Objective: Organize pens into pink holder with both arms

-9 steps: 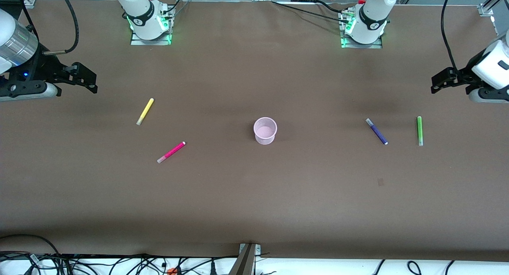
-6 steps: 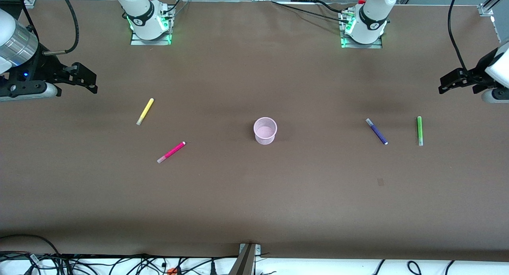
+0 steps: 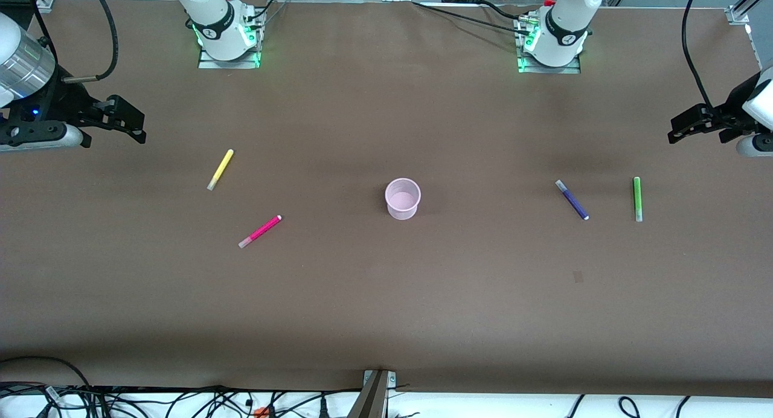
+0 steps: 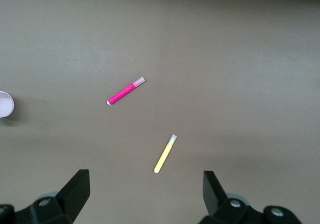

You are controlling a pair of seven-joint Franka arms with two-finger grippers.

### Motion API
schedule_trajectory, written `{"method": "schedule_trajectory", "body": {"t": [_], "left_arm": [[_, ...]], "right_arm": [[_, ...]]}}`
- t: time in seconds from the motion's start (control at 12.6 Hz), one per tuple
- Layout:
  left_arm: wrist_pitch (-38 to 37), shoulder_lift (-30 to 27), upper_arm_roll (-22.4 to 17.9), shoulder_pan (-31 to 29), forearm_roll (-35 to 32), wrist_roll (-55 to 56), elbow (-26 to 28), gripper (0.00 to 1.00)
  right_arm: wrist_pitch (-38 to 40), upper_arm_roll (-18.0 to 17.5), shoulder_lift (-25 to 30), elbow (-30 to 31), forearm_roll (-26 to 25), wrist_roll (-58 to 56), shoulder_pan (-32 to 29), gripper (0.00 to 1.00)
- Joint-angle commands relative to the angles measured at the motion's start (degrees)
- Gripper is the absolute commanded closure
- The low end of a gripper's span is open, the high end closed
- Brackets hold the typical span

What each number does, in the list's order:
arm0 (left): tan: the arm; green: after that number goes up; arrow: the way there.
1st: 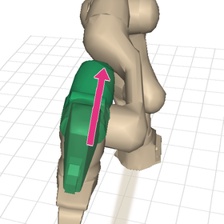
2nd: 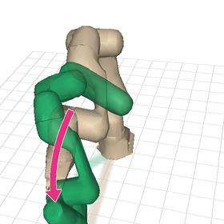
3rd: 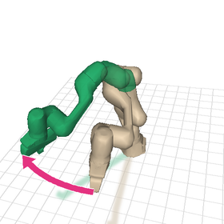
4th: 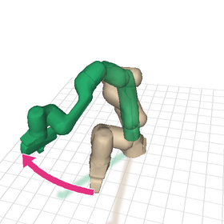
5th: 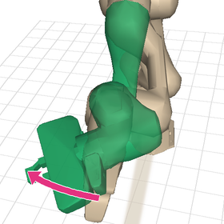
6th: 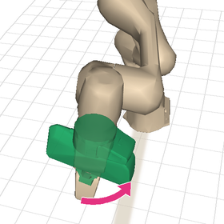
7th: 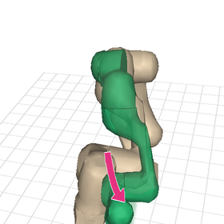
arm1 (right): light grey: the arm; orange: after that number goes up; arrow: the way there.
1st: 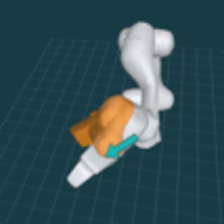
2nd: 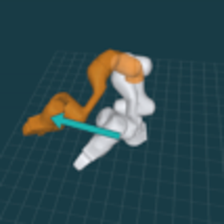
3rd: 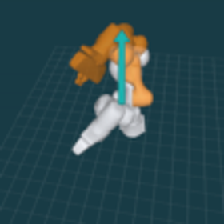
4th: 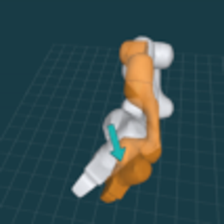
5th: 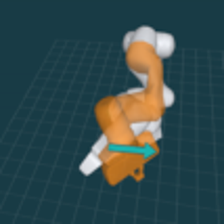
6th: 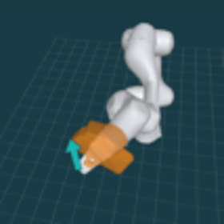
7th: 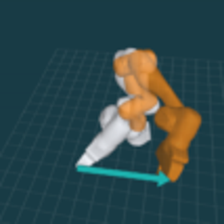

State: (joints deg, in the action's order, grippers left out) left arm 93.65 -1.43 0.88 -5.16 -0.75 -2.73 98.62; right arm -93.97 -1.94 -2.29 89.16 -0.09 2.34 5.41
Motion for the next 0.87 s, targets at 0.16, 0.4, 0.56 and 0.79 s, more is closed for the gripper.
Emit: {"method": "schedule_trajectory", "body": {"t": [0.16,0.4,0.56,0.79], "left_arm": [[2.41,1.69,0.53,0.06,1.02,-0.17,-0.44,0.00],[3.82,2.83,0.97,0.76,-0.12,0.01,-0.36,0.00],[5.13,3.62,2.98,0.77,-1.70,-0.08,-0.71,0.00],[5.23,3.80,6.59,0.85,-1.97,5.34,-0.28,0.00]], "right_arm": [[-0.95,0.09,1.41,1.46,0.18,0.65,-0.05,0.00],[-2.26,0.18,1.24,1.46,0.01,0.57,-0.14,0.00],[-3.84,0.36,0.45,1.28,0.18,0.57,-0.49,0.00],[-4.20,0.36,0.36,1.19,0.18,0.57,-0.49,0.00]]}}
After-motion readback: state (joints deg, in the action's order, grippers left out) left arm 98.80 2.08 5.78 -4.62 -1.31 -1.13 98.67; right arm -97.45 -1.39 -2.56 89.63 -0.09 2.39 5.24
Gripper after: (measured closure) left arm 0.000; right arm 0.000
